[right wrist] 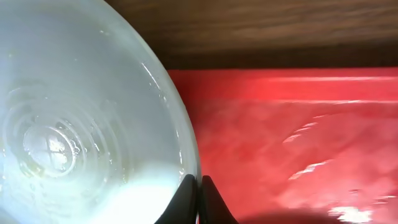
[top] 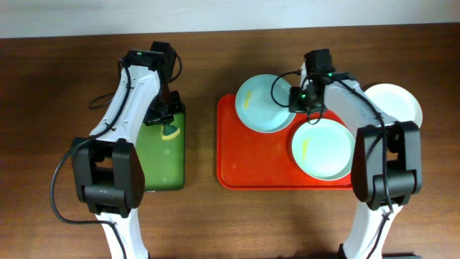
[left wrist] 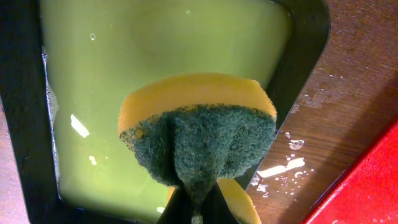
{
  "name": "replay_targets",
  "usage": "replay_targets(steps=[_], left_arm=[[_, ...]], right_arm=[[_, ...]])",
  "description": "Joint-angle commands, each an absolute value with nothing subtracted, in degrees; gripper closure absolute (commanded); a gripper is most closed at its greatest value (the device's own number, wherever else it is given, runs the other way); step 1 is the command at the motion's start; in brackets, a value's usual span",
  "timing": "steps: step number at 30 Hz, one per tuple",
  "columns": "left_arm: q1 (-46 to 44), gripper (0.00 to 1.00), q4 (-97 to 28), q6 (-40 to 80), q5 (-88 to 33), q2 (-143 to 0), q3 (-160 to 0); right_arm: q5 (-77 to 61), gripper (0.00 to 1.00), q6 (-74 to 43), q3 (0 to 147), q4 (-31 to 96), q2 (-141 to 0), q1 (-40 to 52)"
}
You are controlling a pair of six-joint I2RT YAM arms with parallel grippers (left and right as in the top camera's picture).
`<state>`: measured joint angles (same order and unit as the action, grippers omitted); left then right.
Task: Clean dirty plates on tray and stack at the side
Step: 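Grasp the light blue plate rim with the right gripper, drag it toward center, then dip the sponge in the soapy tray and bring it to the blue plate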
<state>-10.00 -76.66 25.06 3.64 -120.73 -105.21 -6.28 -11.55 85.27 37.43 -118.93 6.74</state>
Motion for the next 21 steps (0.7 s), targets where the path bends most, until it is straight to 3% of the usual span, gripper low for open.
replay_targets(steps=[1, 3, 8, 11, 13, 18, 21], left_arm=[[-10.1, 1.0, -76.5, 24.3, 3.9, -118.9, -105.0], [-10.7, 1.0, -76.5, 24.3, 3.9, -118.9, -105.0], [-13.1, 1.0, -75.5, 24.3, 4.4, -118.9, -105.0], [-13.2, 1.0, -75.5, 24.3, 4.4, -118.9, -105.0], [-13.2, 1.0, -75.6, 24.3, 5.9, -118.9, -105.0], [-12.8, 1.0, -74.4, 24.4, 11.5, -119.3, -104.3], [-9.2, 1.0, -70.1, 24.8, 6.3, -119.3, -97.6]], right_arm=[[-7.1, 0.96, -10.7, 84.9, 41.9, -119.4, 11.4], [-7.0, 0.96, -10.7, 84.8, 45.3, -119.4, 13.5], [-7.1, 0.8, -10.8, 82.1, 44.3, -119.4, 14.7], [-7.1, 0.8, -10.8, 78.2, 37.6, -119.4, 14.7], [-7.1, 0.96, -10.8, 78.1, 38.5, -119.4, 14.7], [-7.1, 0.96, -10.8, 80.2, 46.8, -118.5, 14.7], [-7.1, 0.96, -10.7, 81.4, 53.0, -118.5, 14.7]])
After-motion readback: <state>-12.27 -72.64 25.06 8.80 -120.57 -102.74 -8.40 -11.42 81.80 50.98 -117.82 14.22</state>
